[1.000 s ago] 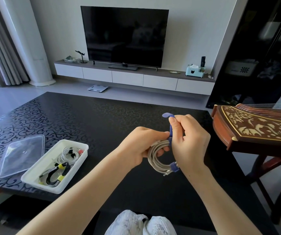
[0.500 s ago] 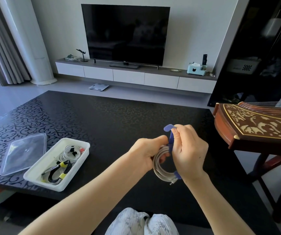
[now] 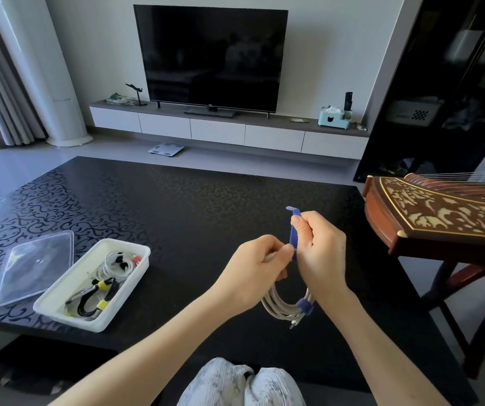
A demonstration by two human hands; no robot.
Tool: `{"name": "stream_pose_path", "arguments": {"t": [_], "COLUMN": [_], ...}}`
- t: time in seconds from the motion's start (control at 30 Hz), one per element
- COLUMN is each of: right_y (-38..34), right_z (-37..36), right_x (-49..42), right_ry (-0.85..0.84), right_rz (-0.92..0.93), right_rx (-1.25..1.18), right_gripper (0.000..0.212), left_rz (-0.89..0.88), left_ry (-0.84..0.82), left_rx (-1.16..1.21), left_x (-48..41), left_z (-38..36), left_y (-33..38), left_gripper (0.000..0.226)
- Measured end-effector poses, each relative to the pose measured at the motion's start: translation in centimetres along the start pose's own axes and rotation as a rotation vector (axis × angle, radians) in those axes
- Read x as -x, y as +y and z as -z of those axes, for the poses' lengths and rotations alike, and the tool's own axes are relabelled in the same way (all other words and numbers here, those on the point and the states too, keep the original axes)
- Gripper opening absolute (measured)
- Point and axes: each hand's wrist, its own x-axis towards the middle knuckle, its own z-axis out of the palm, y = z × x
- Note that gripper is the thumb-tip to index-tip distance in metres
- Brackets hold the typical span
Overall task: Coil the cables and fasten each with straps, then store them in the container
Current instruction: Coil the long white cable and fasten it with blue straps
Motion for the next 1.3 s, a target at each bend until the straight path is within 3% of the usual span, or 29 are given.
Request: {"name": "stream_pose_path", "arguments": {"t": [0.13,0.3,0.47,0.53,0.6,0.7,0.77,0.83,0.93,1.0,1.17,1.3], "right_y": [-1.2,-2.2,-1.1,-1.0,-1.2,-2.0,-2.5,-2.7,-2.9,-3.1,-2.9,-3.4], "right_z": [0.7,2.0,3.0,3.9,4.9,5.4,5.1,4.9,4.9,5.1,5.3,5.2], "right_x": [-0.3,1.1,2.6,2.8,3.0,3.1,2.7,2.3,1.6,1.1,-0.1,-0.4], "right_ry": [-0.044,-0.209,-0.285,-0.394,-0.474,-0.356,-0.292,-0.374,-0.565,-0.597,-0.530,-0.429], "right_rz": [0.013,0.248,0.371,0.301,0.070,-0.334,-0.572,-0.709,-0.760,-0.752,-0.647,-0.458], "right_rx": [-0.031,-0.058,-0.008,-0.105,-0.343,-0.636,-0.648,-0.565,-0.533,-0.566,-0.512,-0.424], "right_gripper": [0.022,0.014,0.018,0.021,0.024,0.025,0.016,0.017,0.032,0.030,0.021,0.018], "left_rz": [0.067,0.250,0.309,0.276,0.221,0.134,0.028,-0.082,-0.163,-0.164,-0.078,0.014], "left_ry": [-0.011,0.009,-0.094,-0.144,-0.153,-0.101,0.013,0.102,0.085,0.024,-0.142,-0.111], "left_rx": [0.018,0.404,0.577,0.583,0.527,0.378,0.191,0.015,0.004,0.069,0.374,0.452], "left_x": [-0.6,-1.4,-1.0,-0.8,-0.7,-0.5,-0.3,0.0,0.5,0.5,0.7,0.2], "left_z": [0.4,1.6,1.7,1.7,1.9,1.5,1.1,0.6,0.1,0.2,0.9,0.9], "left_y": [-0.2,-0.1,-0.3,-0.5,-0.5,-0.5,-0.5,-0.4,-0.2,-0.3,-0.7,-0.2], "left_gripper": [0.025,0.027,0.026,0.021,0.009,0.017,0.018,0.018,0.021,0.027,0.018,0.023]}}
